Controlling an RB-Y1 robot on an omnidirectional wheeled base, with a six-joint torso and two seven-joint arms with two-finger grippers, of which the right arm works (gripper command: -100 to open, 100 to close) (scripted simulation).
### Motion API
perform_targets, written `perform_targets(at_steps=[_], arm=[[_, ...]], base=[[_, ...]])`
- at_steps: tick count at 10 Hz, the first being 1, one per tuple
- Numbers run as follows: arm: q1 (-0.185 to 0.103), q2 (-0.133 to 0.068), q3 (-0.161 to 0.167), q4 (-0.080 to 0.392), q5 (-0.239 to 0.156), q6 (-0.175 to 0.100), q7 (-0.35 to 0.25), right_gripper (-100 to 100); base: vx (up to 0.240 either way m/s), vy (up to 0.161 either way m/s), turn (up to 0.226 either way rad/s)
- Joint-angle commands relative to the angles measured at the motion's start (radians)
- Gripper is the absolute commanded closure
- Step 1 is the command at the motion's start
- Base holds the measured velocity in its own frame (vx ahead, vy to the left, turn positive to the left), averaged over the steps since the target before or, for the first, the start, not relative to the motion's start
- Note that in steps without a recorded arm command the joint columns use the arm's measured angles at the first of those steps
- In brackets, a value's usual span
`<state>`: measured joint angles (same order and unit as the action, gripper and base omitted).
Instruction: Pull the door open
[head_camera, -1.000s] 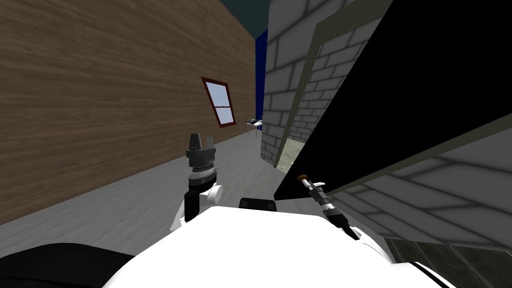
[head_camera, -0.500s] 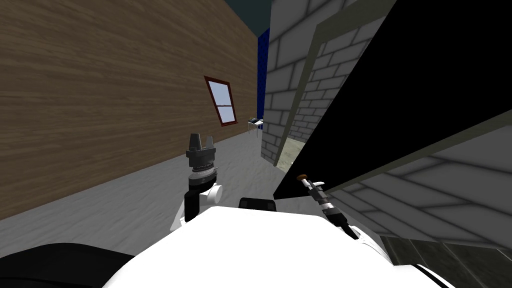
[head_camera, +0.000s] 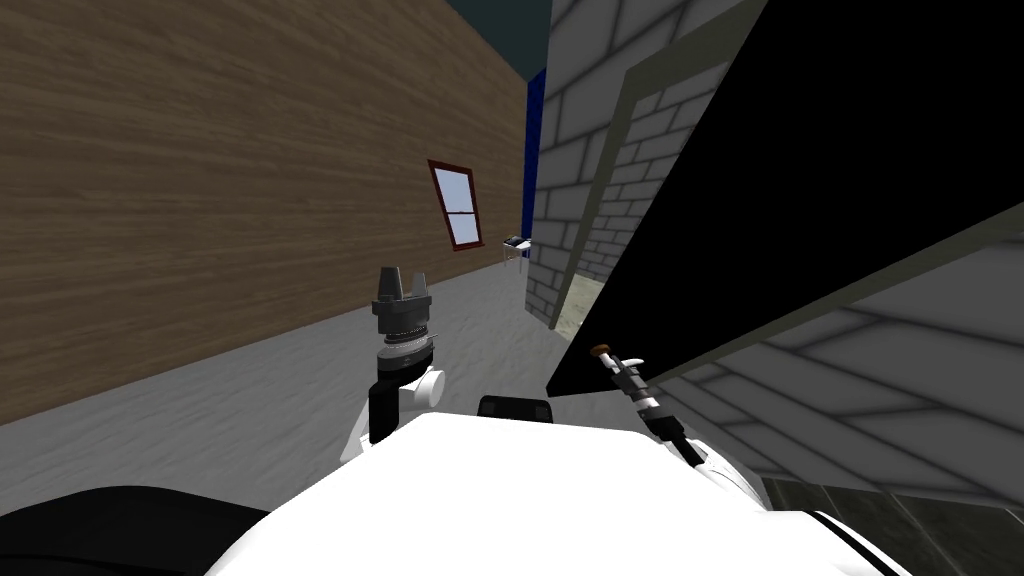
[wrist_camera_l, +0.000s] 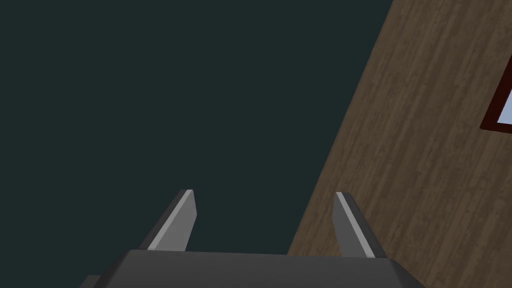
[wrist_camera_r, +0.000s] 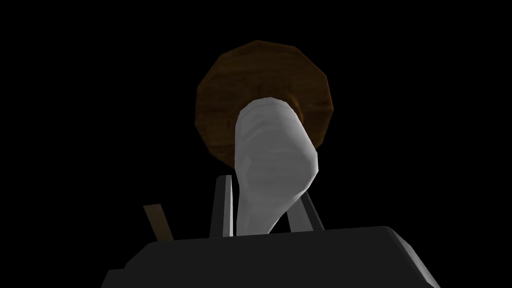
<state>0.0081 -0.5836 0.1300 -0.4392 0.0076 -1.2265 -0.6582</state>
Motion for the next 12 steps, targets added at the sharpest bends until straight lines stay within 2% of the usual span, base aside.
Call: perform_targets(at_steps=[1,9,11,12], arm=[[-0.018,0.011,-0.014,0.009,0.022,0.010,-0.001,100],[-0.094,0.047,-0.083,0.029,0.110,0.065,-0.008,100],[-0.095,0.051,-0.082,0.029,0.111,0.068,-0.008,100],[-0.087,0.046,-0.082,0.040,0.114,0.049,-0.012,100]], base=[[-0.241,-0.099,0.162],[-0.200,-0.098,0.141],[-0.110,-0.051,0.040],[-0.101,-0.054,0.162]])
